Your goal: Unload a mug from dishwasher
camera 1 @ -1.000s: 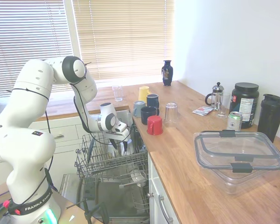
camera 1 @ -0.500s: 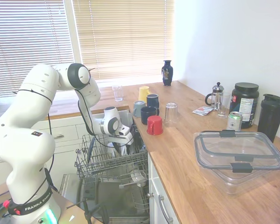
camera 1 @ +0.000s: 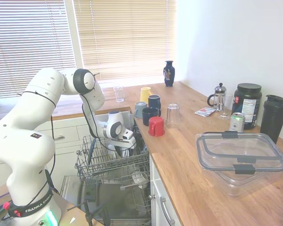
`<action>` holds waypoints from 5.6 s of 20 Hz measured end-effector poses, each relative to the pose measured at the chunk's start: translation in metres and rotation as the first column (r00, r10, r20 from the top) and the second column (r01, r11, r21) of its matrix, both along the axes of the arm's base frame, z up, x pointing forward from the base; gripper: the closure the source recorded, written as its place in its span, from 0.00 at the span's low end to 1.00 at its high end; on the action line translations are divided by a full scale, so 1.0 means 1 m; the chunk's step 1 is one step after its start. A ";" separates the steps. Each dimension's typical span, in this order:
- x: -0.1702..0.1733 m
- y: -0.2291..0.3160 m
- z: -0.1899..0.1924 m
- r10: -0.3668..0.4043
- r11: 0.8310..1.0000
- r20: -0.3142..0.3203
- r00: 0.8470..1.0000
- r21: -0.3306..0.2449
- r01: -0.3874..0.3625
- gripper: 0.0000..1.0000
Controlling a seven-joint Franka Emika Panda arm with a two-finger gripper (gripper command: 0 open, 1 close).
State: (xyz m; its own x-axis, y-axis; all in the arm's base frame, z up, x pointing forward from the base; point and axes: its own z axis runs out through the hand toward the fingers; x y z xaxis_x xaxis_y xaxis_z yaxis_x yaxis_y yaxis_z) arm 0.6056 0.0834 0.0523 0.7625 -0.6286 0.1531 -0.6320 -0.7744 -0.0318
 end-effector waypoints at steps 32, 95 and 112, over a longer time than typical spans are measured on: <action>0.018 0.015 -0.006 -0.030 1.000 -0.034 0.999 -0.003 0.030 1.00; -0.110 0.093 0.291 0.028 0.999 0.247 0.969 -0.038 -0.019 1.00; -0.069 0.081 0.346 -0.087 0.996 0.310 0.947 0.024 0.084 1.00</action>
State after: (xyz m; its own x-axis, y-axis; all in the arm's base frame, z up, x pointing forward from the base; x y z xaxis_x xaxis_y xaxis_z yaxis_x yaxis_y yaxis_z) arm 0.5368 0.1642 0.3980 0.6217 -0.6920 0.3669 -0.6533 -0.7165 -0.2445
